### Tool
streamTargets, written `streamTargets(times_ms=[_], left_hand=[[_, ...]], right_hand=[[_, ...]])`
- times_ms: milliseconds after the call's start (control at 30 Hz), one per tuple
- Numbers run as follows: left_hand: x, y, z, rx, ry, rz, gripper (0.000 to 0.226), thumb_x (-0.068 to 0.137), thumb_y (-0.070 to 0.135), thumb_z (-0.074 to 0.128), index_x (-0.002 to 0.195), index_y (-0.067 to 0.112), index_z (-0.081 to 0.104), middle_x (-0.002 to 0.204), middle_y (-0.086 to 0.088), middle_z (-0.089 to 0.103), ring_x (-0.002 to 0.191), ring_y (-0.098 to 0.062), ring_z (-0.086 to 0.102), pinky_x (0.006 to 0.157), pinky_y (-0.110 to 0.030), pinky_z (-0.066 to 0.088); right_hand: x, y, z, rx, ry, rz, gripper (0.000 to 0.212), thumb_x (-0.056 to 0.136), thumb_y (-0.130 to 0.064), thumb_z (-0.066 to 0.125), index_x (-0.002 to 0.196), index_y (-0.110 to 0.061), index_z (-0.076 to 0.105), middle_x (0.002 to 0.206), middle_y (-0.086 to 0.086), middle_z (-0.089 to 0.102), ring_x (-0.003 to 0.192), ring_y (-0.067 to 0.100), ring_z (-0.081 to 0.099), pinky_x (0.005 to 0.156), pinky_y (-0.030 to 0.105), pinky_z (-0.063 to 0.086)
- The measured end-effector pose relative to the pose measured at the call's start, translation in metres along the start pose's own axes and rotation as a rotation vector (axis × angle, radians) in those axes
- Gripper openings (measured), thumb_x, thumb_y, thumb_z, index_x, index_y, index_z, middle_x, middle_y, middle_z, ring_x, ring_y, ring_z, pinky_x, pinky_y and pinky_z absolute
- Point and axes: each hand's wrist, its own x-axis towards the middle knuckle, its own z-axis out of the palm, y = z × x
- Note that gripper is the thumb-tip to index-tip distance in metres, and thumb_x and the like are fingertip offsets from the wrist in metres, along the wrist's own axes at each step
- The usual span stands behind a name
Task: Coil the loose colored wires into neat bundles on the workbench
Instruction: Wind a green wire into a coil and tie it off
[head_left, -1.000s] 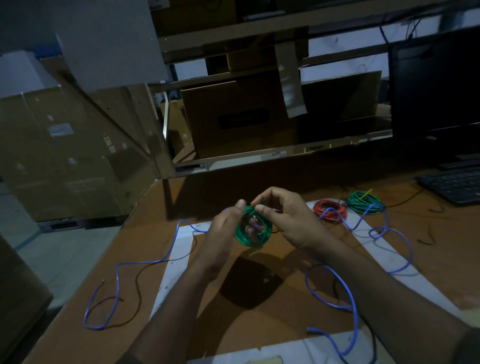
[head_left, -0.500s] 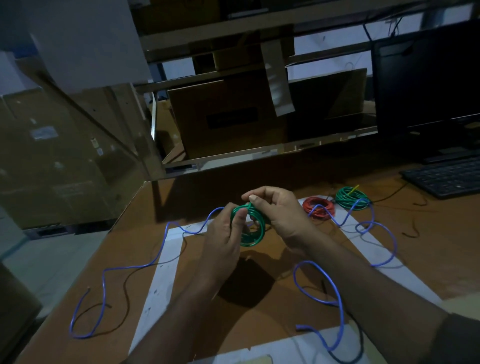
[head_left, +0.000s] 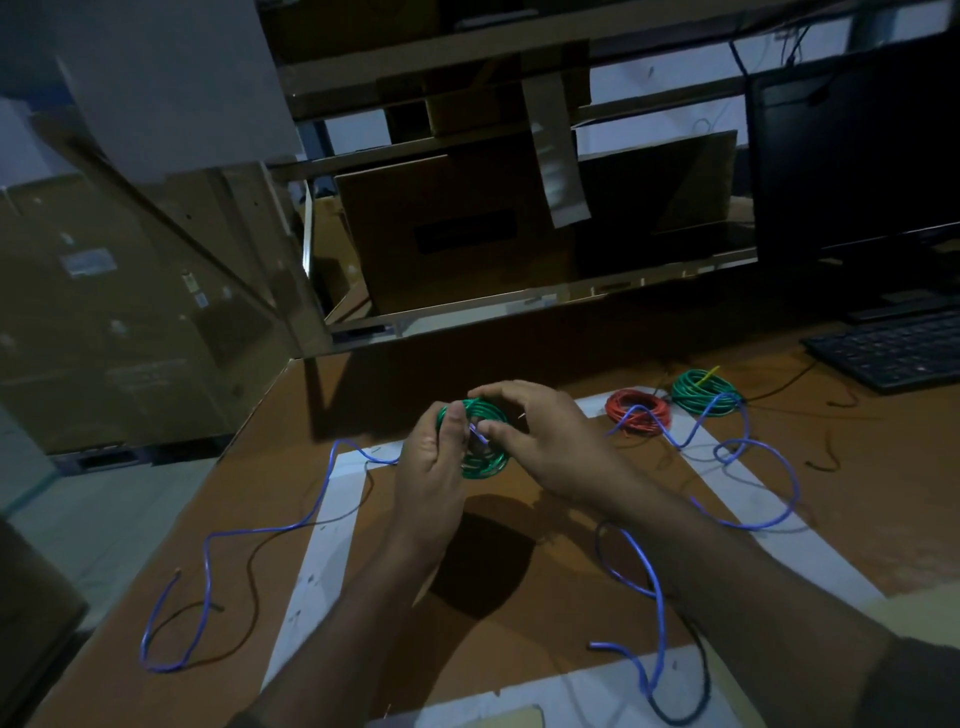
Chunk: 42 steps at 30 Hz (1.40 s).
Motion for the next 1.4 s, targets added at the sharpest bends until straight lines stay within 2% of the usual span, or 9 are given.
streamTargets(times_ms=[167,433,633,800,933,1100,1167,1267,1400], left_hand=[[-0.001,0.002,0.003,0.103,-0.043,0.073,0.035,0.106,0.046,0.036,0.098,0.023,0.061,0.081,0.017,0.061,0.079,-0.002,0.058,0.07,-0.018,0.048],[0.011,0.0,-0.008,0.462,-0.15,0.111,0.029,0.099,0.049,0.042,0.098,0.025,0.058,0.085,0.003,0.064,0.079,-0.003,0.062,0.065,-0.017,0.047],[0.015,0.025,0.01,0.289,-0.197,0.101,0.037,0.107,0.05,0.034,0.104,0.026,0.062,0.094,0.002,0.064,0.086,-0.008,0.062,0.075,-0.027,0.049],[0.012,0.053,0.044,0.053,-0.208,-0.038,0.038,0.106,0.047,0.029,0.117,0.03,0.06,0.108,0.01,0.066,0.094,0.01,0.064,0.077,-0.011,0.048],[0.01,0.066,0.073,0.031,-0.315,0.045,0.039,0.105,0.044,0.033,0.113,0.019,0.061,0.108,-0.009,0.064,0.101,-0.019,0.062,0.084,-0.026,0.05],[0.006,0.068,0.119,0.044,-0.36,0.027,0.032,0.11,0.037,0.034,0.102,0.02,0.06,0.092,0.001,0.062,0.08,0.004,0.06,0.073,-0.017,0.048],[0.008,0.064,0.136,0.046,-0.33,-0.024,0.033,0.111,0.038,0.034,0.102,0.02,0.061,0.09,0.007,0.067,0.08,0.003,0.062,0.075,-0.023,0.049],[0.011,0.06,0.153,0.025,-0.295,-0.065,0.035,0.111,0.039,0.033,0.087,0.024,0.054,0.073,0.016,0.058,0.066,0.006,0.053,0.069,-0.024,0.041],[0.011,0.061,0.166,0.086,-0.372,-0.073,0.039,0.111,0.042,0.031,0.082,0.022,0.048,0.078,0.003,0.048,0.069,-0.004,0.048,0.069,-0.028,0.039]], right_hand=[[0.0,0.0,0.001,-0.044,0.099,0.013,0.027,0.103,-0.017,0.055,0.128,-0.015,0.066,0.118,-0.001,0.068,0.105,0.008,0.063,0.09,0.028,0.057],[-0.005,0.001,-0.007,-0.2,0.02,-0.032,0.033,0.104,-0.018,0.052,0.136,-0.017,0.061,0.121,0.003,0.062,0.112,0.018,0.06,0.095,0.041,0.054],[-0.006,-0.015,-0.026,-0.208,0.112,-0.032,0.031,0.105,-0.016,0.052,0.133,-0.013,0.063,0.12,0.004,0.062,0.112,0.018,0.06,0.095,0.038,0.055],[-0.021,-0.025,-0.059,-0.265,0.197,-0.041,0.034,0.106,-0.02,0.051,0.136,-0.011,0.061,0.123,0.008,0.061,0.115,0.022,0.059,0.095,0.032,0.053],[-0.042,-0.013,-0.092,-0.21,0.206,-0.019,0.04,0.105,-0.021,0.052,0.144,-0.012,0.055,0.129,0.006,0.06,0.12,0.021,0.058,0.099,0.038,0.052],[-0.076,0.016,-0.125,-0.047,0.329,0.127,0.045,0.104,-0.035,0.054,0.145,-0.016,0.054,0.134,0.002,0.061,0.12,0.012,0.059,0.096,0.029,0.054],[-0.091,0.032,-0.14,-0.035,0.448,0.184,0.036,0.104,-0.035,0.054,0.135,-0.018,0.062,0.128,-0.001,0.063,0.114,0.01,0.061,0.089,0.024,0.054],[-0.112,0.062,-0.162,-0.236,0.579,0.343,0.018,0.101,-0.022,0.062,0.113,-0.015,0.073,0.109,0.0,0.069,0.096,0.014,0.065,0.082,0.032,0.056],[-0.129,0.101,-0.17,-0.515,0.412,0.622,0.014,0.093,-0.015,0.066,0.101,-0.009,0.076,0.097,0.01,0.075,0.086,0.026,0.07,0.078,0.041,0.06]])
